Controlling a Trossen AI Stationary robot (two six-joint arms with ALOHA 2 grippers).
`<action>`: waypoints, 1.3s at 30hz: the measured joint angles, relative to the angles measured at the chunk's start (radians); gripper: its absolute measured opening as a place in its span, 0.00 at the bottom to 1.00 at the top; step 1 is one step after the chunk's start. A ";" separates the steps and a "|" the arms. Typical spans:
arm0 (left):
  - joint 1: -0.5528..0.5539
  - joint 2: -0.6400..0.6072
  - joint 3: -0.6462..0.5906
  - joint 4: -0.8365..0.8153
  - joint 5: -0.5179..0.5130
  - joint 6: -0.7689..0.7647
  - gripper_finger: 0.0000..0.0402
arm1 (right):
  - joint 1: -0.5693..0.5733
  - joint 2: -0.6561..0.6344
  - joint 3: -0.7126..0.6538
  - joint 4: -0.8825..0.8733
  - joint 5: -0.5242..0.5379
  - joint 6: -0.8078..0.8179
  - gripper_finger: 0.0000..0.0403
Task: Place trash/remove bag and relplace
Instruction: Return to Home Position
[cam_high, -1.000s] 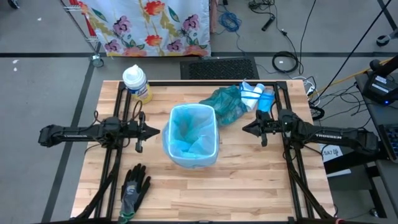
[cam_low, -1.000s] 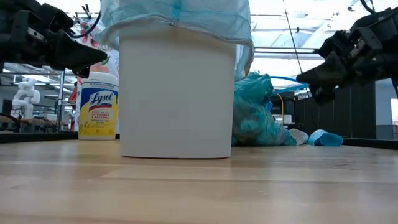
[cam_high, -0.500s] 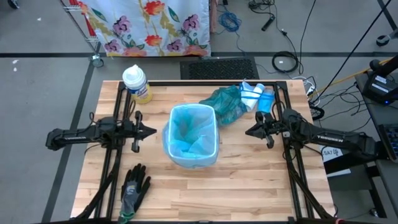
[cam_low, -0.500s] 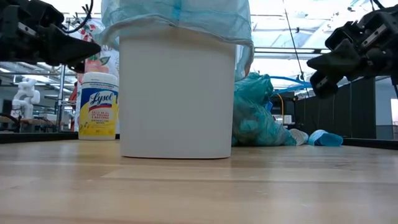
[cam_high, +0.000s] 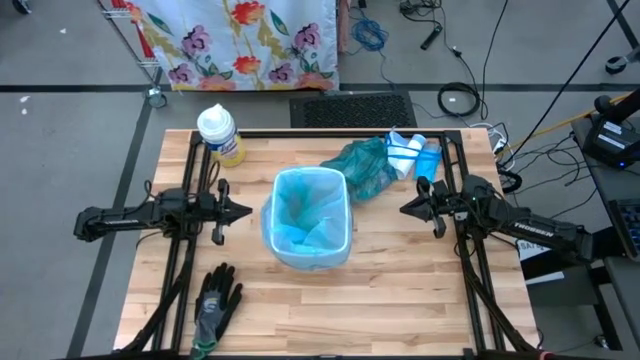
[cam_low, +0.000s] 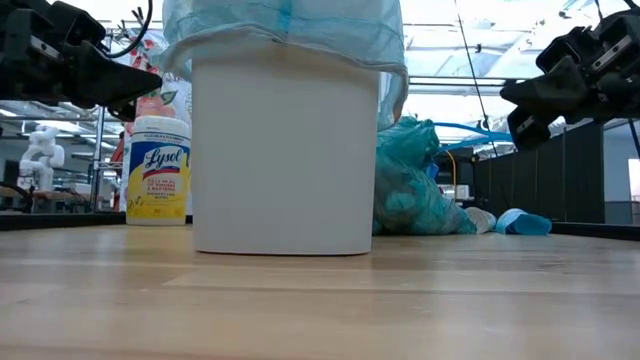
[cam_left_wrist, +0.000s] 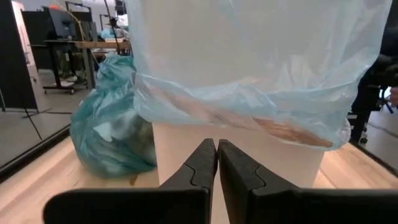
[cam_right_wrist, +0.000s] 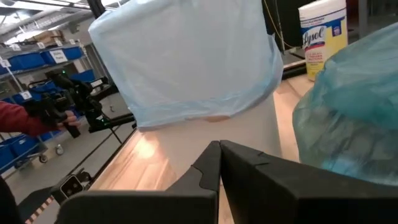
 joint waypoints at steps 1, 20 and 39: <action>0.000 0.000 0.000 0.001 0.000 -0.012 0.06 | 0.000 -0.005 0.000 -0.008 -0.001 -0.002 0.00; 0.000 0.024 0.000 -0.001 0.001 -0.019 0.06 | 0.003 -0.004 0.000 -0.088 0.252 0.021 0.00; 0.000 0.024 0.001 -0.001 0.000 -0.039 0.06 | 0.522 0.000 0.000 -0.103 0.796 -0.049 0.00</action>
